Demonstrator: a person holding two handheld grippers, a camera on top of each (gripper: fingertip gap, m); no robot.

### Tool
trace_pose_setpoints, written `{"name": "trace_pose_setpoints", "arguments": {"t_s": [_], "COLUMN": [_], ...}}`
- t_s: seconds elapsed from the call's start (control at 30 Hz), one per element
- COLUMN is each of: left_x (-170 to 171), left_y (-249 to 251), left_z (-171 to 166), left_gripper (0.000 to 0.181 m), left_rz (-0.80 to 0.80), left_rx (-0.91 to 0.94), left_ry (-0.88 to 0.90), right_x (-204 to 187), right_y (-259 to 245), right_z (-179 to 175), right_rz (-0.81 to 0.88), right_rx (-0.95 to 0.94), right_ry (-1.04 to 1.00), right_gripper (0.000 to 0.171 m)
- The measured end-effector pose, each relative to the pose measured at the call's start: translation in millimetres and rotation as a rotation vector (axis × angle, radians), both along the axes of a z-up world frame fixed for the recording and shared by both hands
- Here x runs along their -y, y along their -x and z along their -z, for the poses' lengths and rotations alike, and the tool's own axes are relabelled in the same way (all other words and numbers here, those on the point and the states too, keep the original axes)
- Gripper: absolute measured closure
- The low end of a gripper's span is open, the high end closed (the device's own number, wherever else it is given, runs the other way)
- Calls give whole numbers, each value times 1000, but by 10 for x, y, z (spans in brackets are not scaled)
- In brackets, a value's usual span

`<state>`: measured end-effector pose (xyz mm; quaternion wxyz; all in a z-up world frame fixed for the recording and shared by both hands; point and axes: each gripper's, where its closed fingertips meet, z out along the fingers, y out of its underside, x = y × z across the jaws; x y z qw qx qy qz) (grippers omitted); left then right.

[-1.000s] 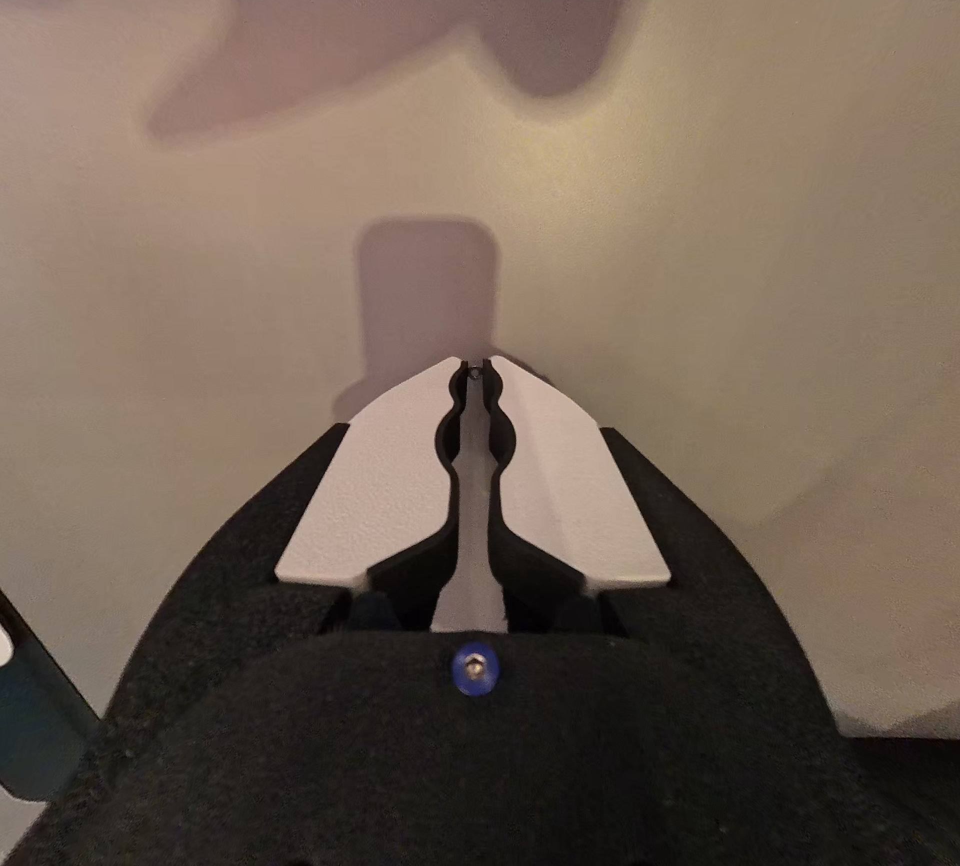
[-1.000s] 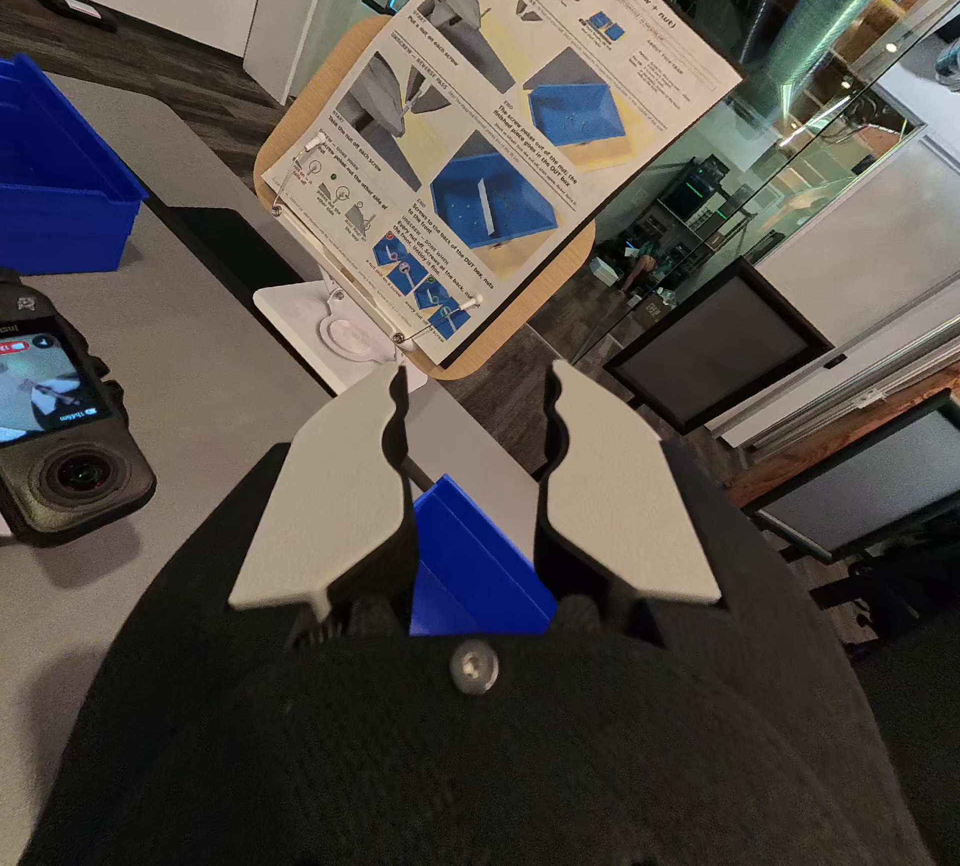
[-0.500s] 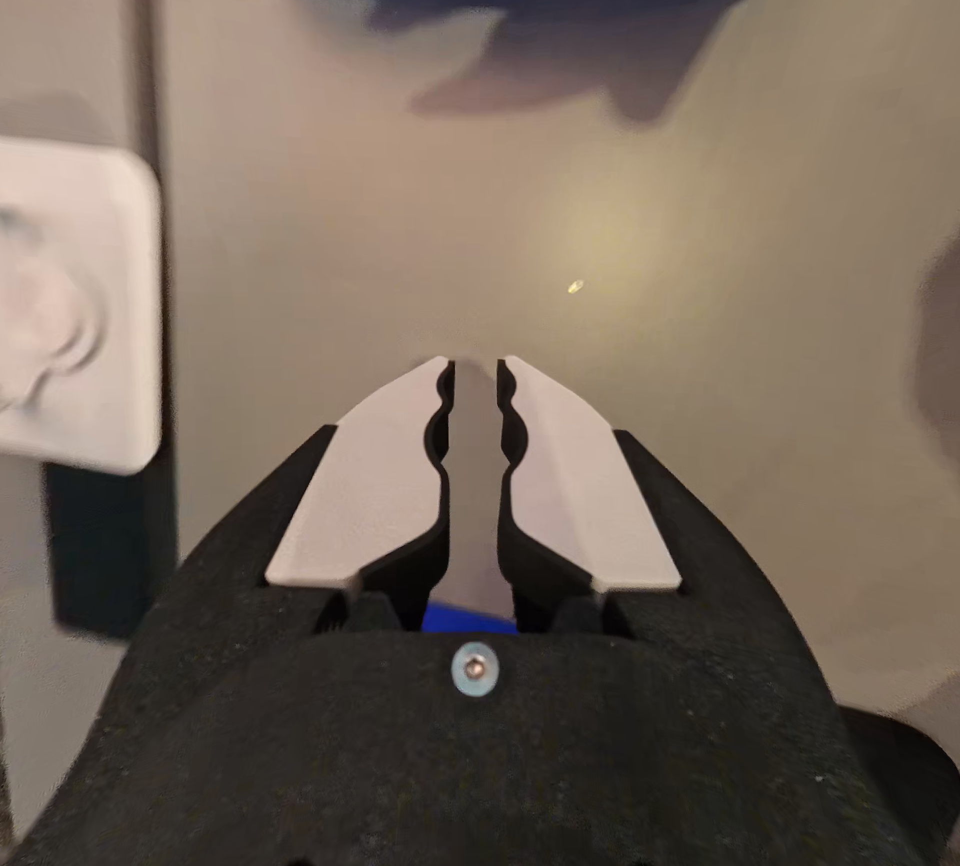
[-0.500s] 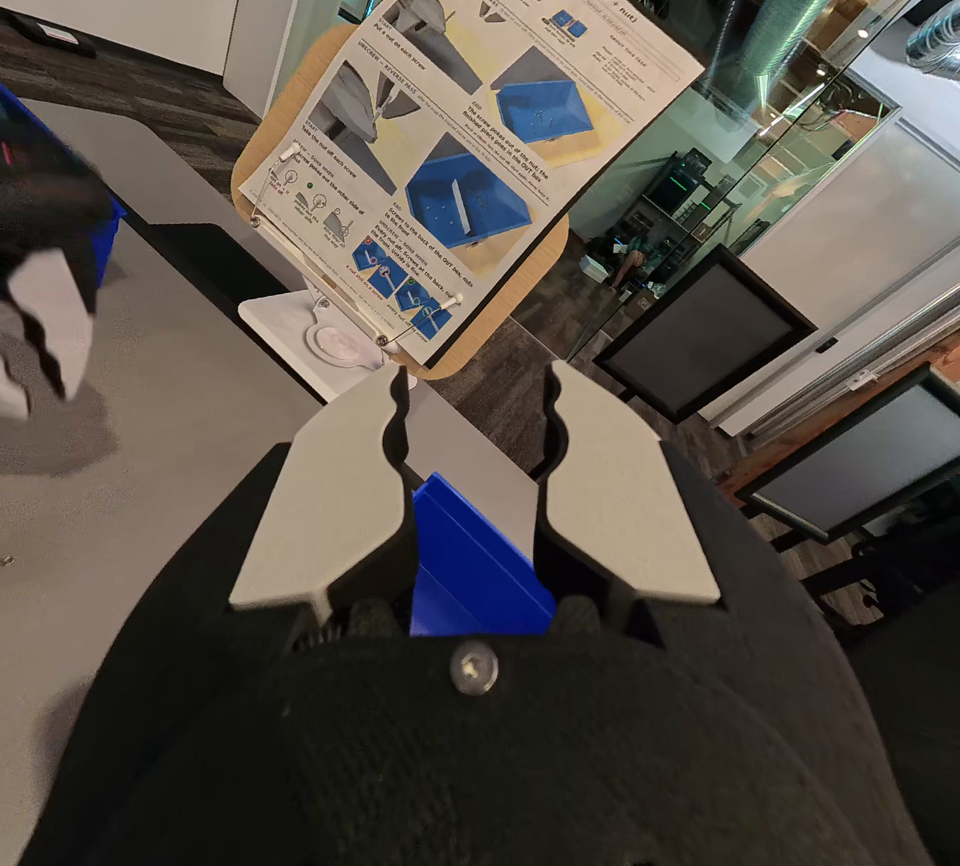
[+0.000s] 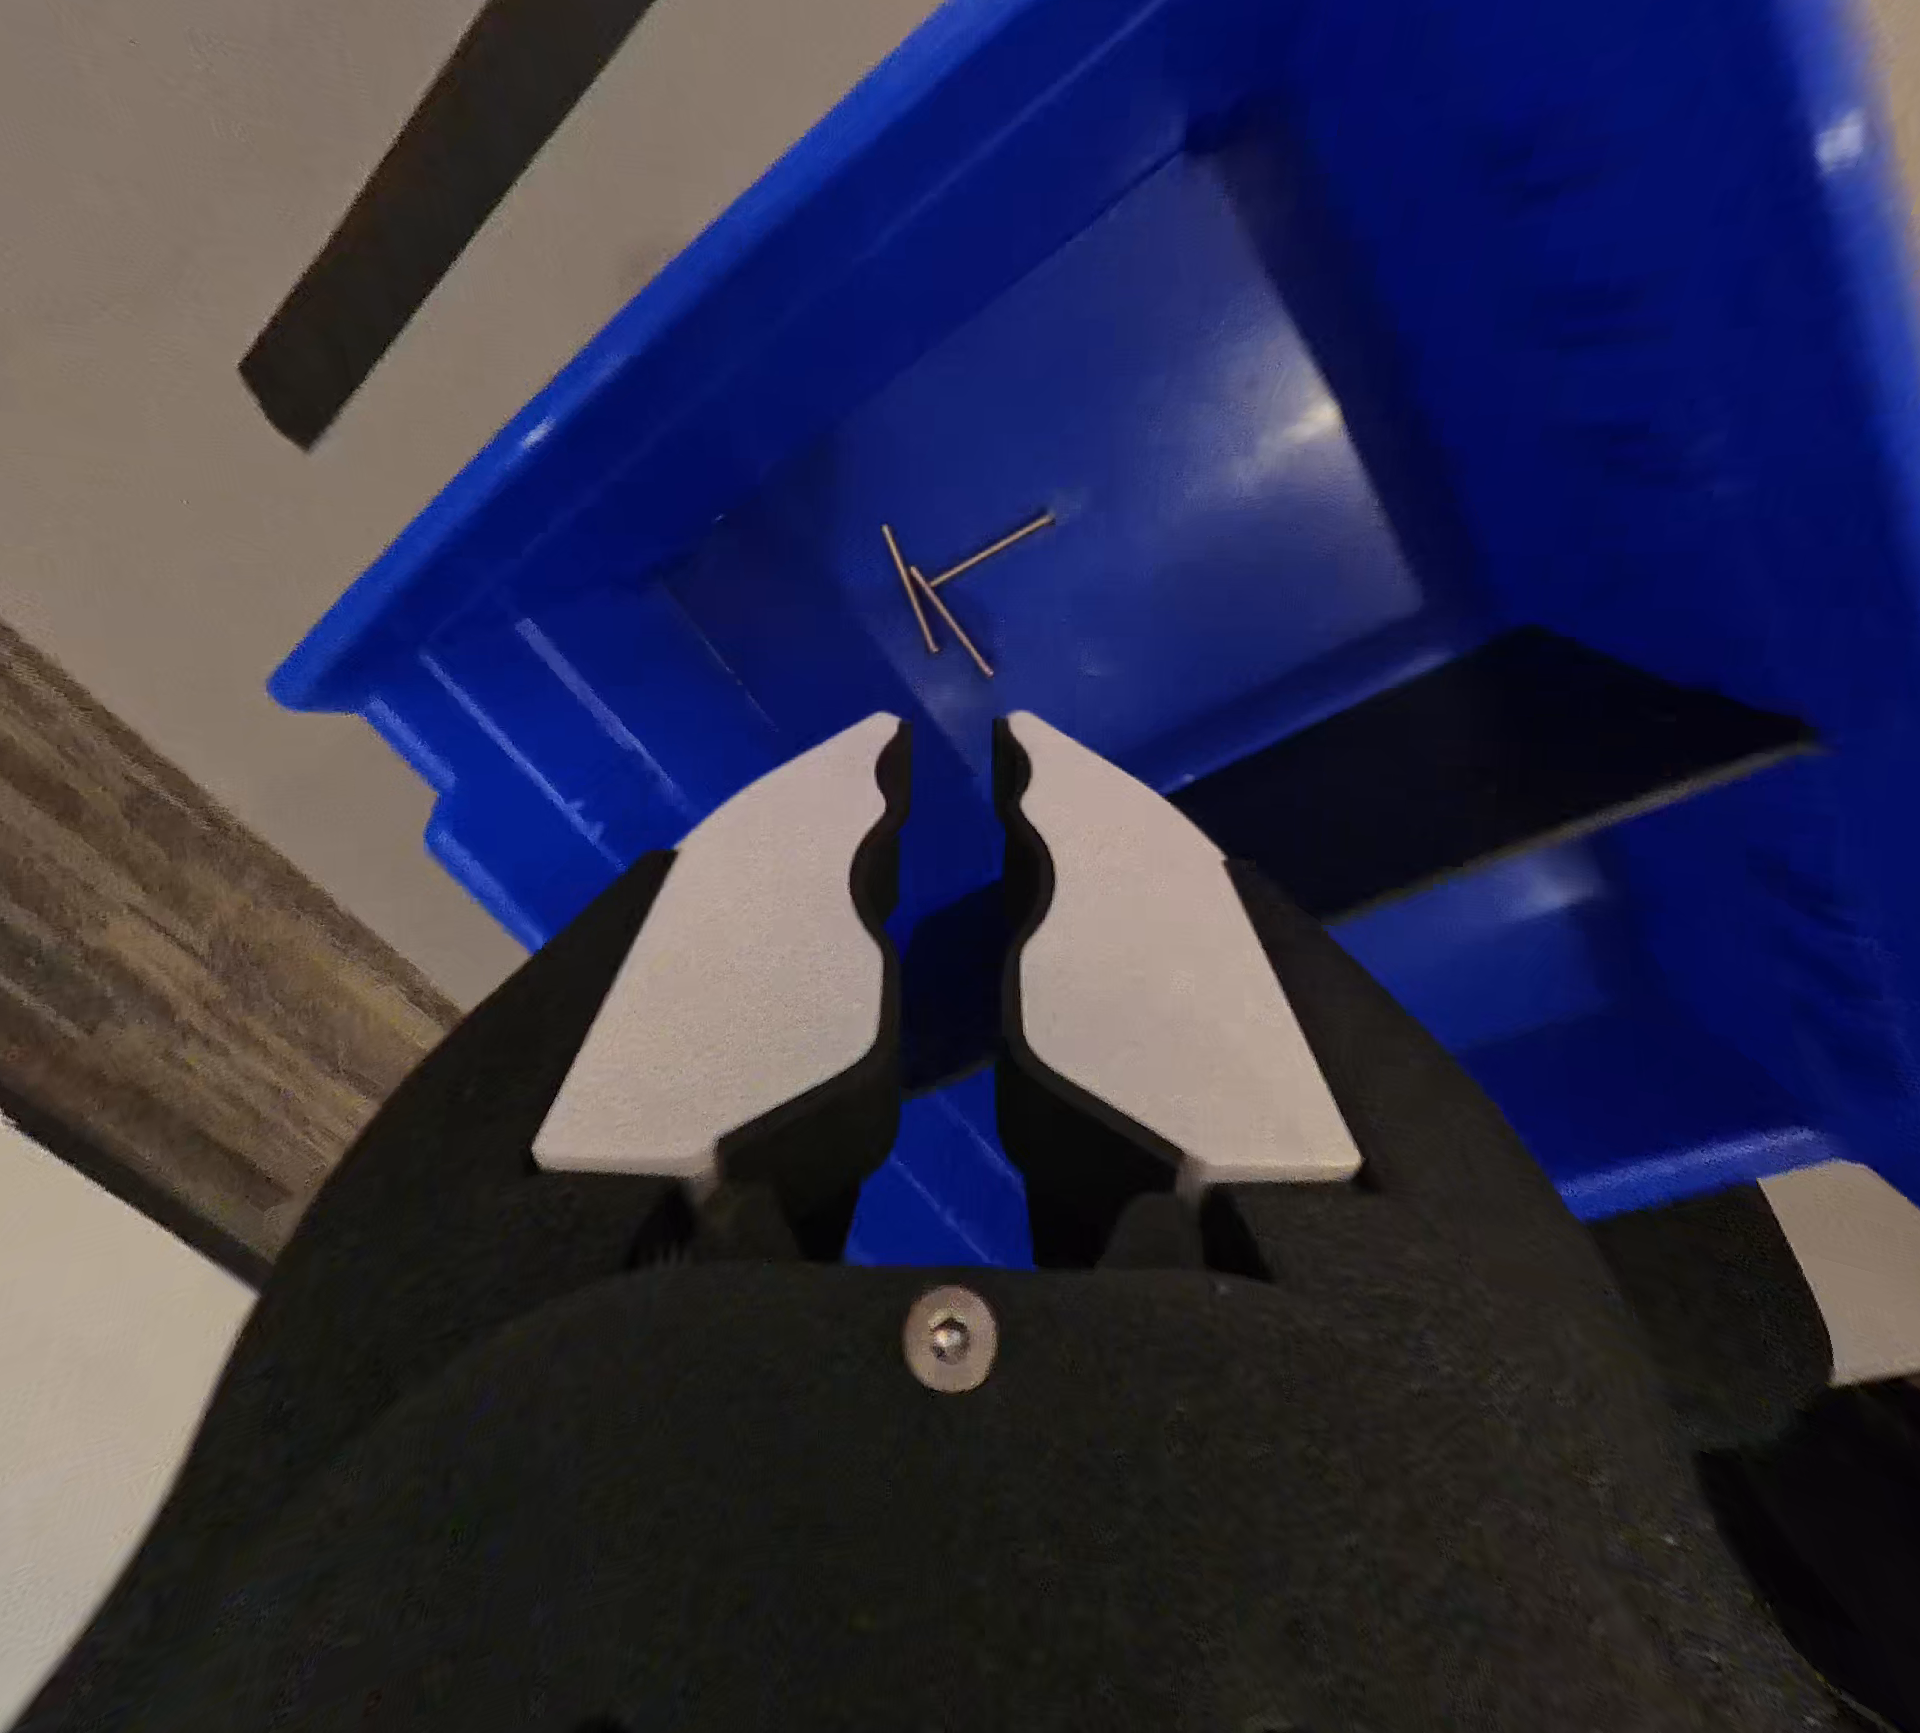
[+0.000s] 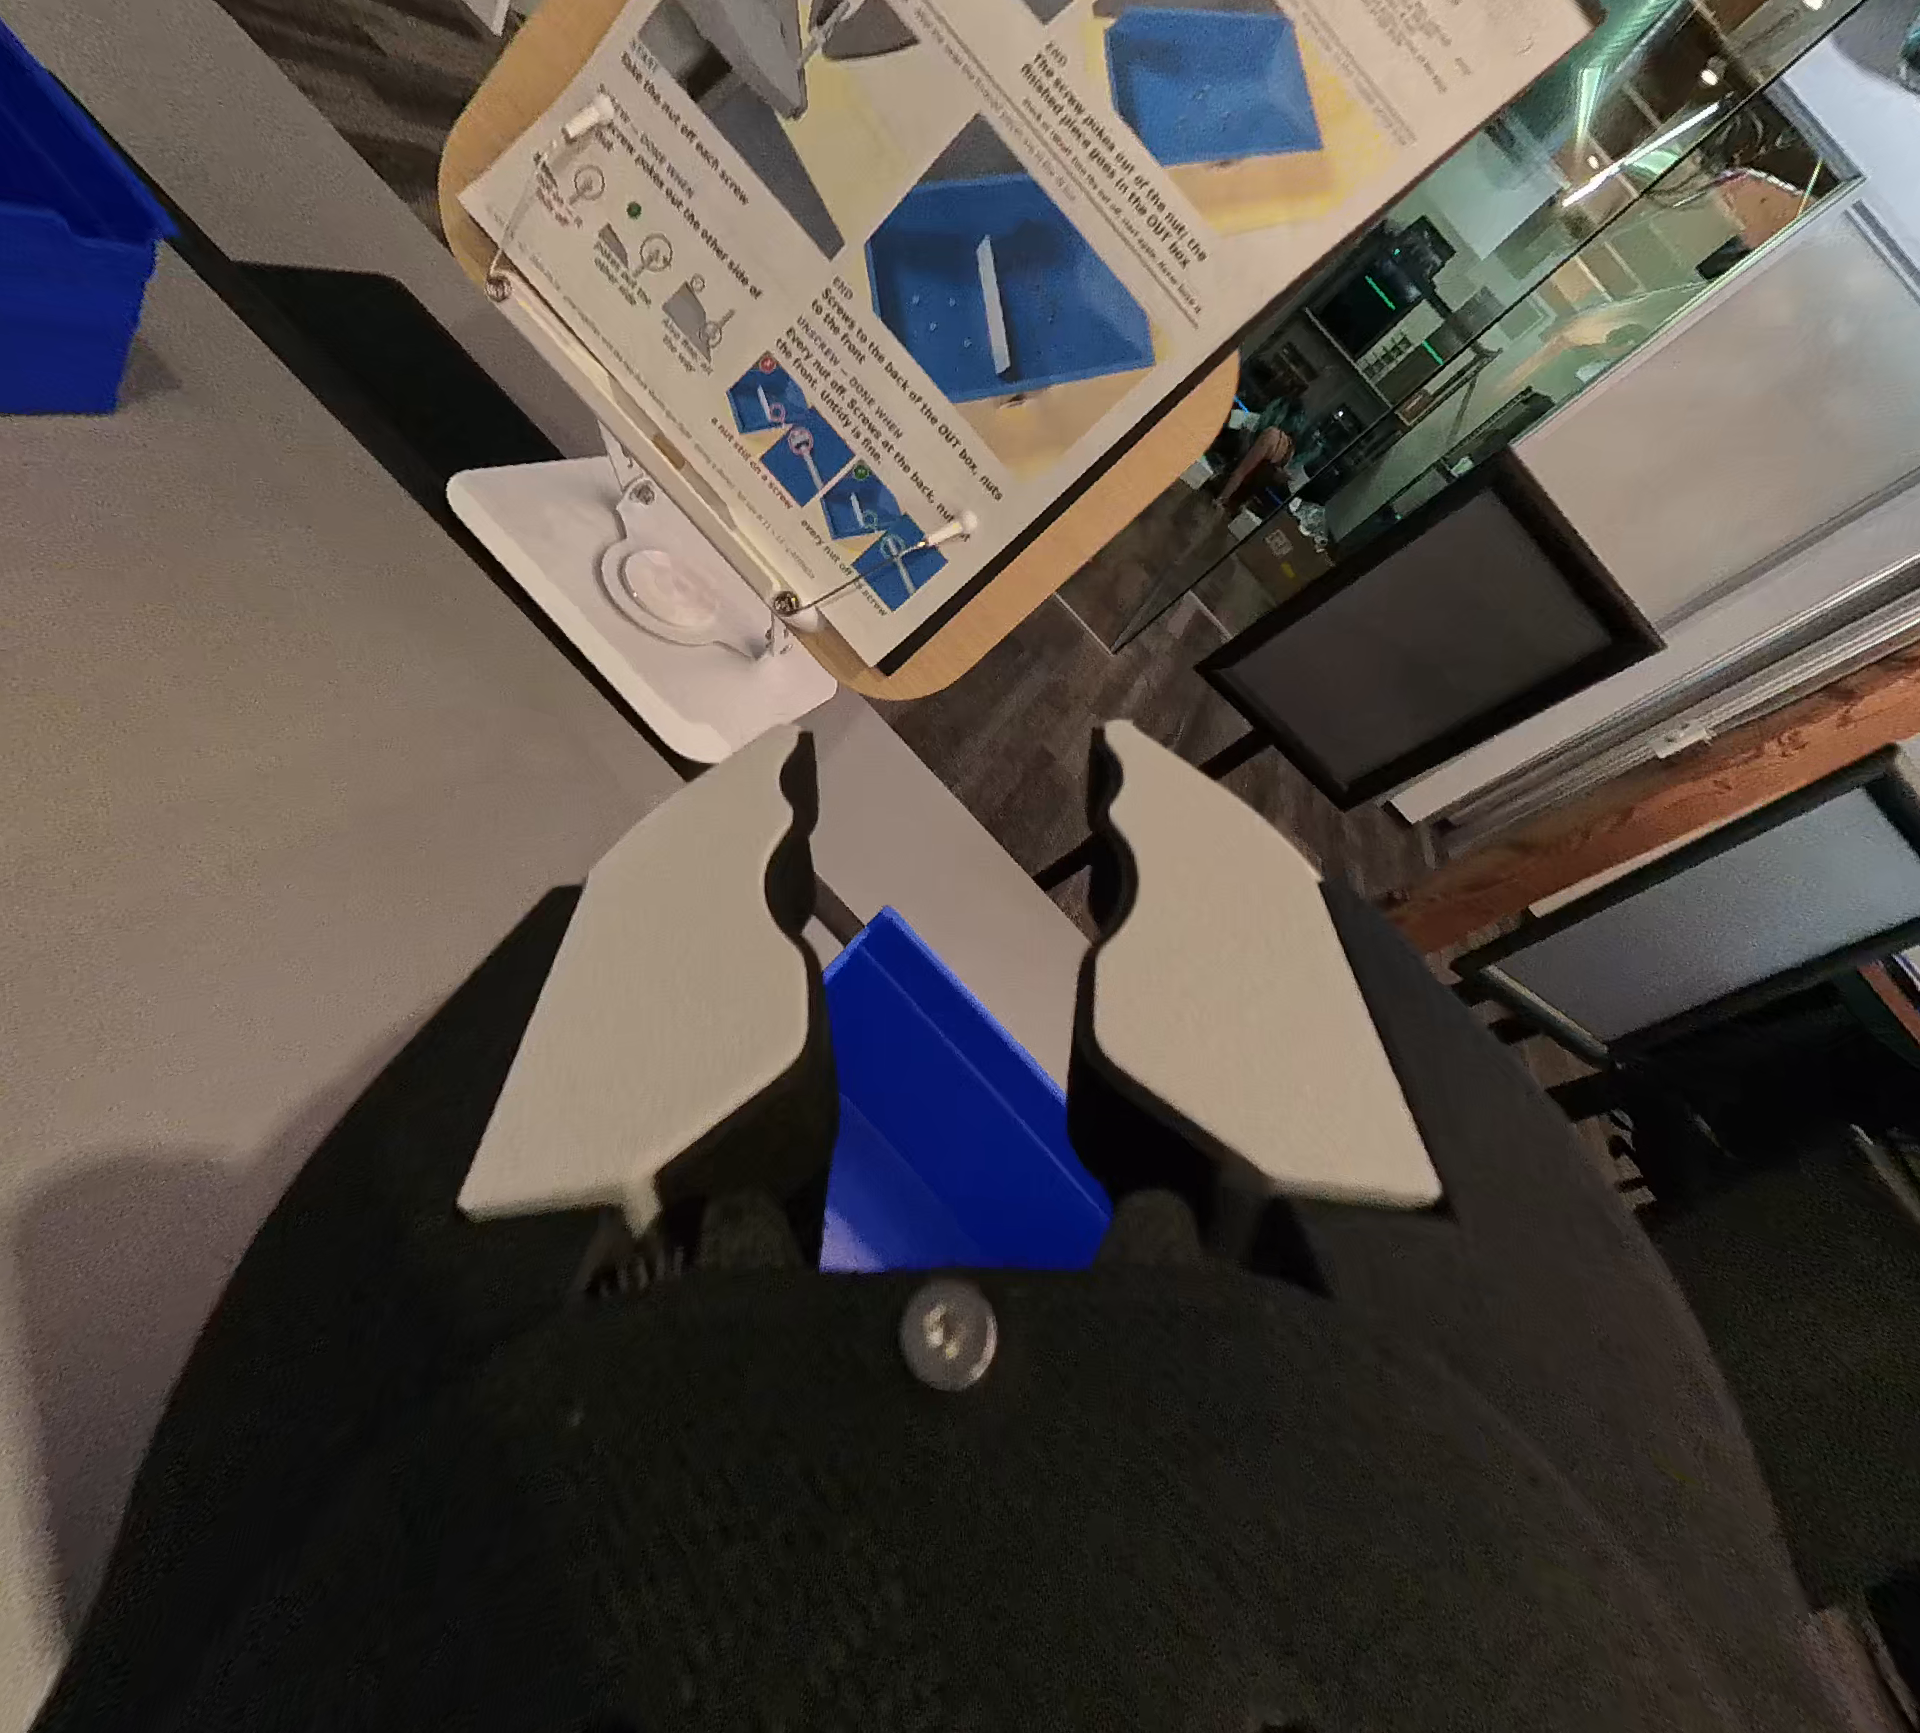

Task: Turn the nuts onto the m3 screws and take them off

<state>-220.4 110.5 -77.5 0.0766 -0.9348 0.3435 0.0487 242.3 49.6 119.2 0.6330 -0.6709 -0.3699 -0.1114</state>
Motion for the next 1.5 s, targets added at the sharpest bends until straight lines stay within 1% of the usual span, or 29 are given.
{"name": "trace_pose_setpoints", "arguments": {"t_s": [0.07,0.17,0.33,0.43,0.57,0.67,0.8,0.83,0.87,0.93,1.1,1.17,1.23,1.27,1.33,1.43,1.5], "left_x": [-39,-81,-118,-93,-121,-137,-146,-142,-137,-131,-133,-169,-216,-244,-277,-159,84], "left_y": [55,117,122,106,192,183,249,270,245,234,233,275,270,210,-15,-695,-1287], "left_z": [187,414,604,667,726,734,749,772,778,782,786,764,635,513,161,-498,-896], "left_gripper": [169,166,165,165,165,168,173,170,176,178,178,178,178,178,178,179,179], "left_rz": [-23,-24,10,8,11,-1,-4,-7,-11,-17,-38,-43,-40,-43,-36,53,146], "left_rx": [-3,-41,-91,-83,-129,-104,-126,-132,-110,-96,-57,-73,-65,-27,84,360,581], "left_ry": [48,97,118,149,139,134,132,136,140,145,138,92,12,-43,-169,-346,-406], "right_x": [-41,-92,-143,-153,-153,-157,-167,-168,-168,-168,-160,-153,-141,-132,-115,-60,60], "right_y": [11,45,81,88,106,129,154,160,164,169,188,197,219,233,266,395,618], "right_z": [61,151,256,277,300,334,380,386,391,396,396,396,389,384,370,357,341], "right_rz": [10,15,22,23,19,17,18,18,19,19,10,5,-9,-18,-39,-117,-261], "right_rx": [18,43,77,84,91,106,129,134,138,142,139,138,129,123,107,43,-57], "right_ry": [13,35,59,65,72,80,88,88,88,89,90,92,92,93,91,108,145], "right_gripper": [121,120,120,120,120,120,119,119,119,119,119,119,119,120,120,120,121]}}
